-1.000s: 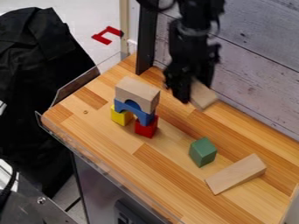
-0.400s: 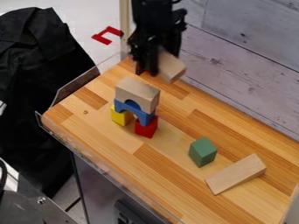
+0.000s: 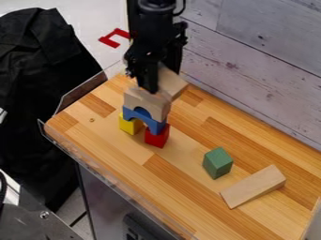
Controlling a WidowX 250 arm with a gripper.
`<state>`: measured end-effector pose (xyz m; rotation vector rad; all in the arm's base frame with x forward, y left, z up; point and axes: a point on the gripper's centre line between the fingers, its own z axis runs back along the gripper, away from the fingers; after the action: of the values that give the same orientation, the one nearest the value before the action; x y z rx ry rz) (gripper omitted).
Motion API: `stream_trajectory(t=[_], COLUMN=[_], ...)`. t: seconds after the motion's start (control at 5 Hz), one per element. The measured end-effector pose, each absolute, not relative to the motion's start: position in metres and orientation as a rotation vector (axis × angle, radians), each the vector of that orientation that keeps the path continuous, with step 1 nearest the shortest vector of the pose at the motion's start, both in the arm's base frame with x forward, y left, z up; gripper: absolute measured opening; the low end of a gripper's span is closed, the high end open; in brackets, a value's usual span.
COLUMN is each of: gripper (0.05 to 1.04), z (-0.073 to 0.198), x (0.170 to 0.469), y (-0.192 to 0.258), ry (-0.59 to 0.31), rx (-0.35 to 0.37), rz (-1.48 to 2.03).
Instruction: Put the rectangle block on top of the arch
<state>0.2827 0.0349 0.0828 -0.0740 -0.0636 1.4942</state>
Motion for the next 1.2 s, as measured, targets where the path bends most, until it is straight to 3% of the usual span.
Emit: stream_trajectory(t=[1.2], gripper=[0.585], z=[0.062], x=[0.275], y=[0.039], ry=[0.037], rx=[-0.100], rz=[1.715])
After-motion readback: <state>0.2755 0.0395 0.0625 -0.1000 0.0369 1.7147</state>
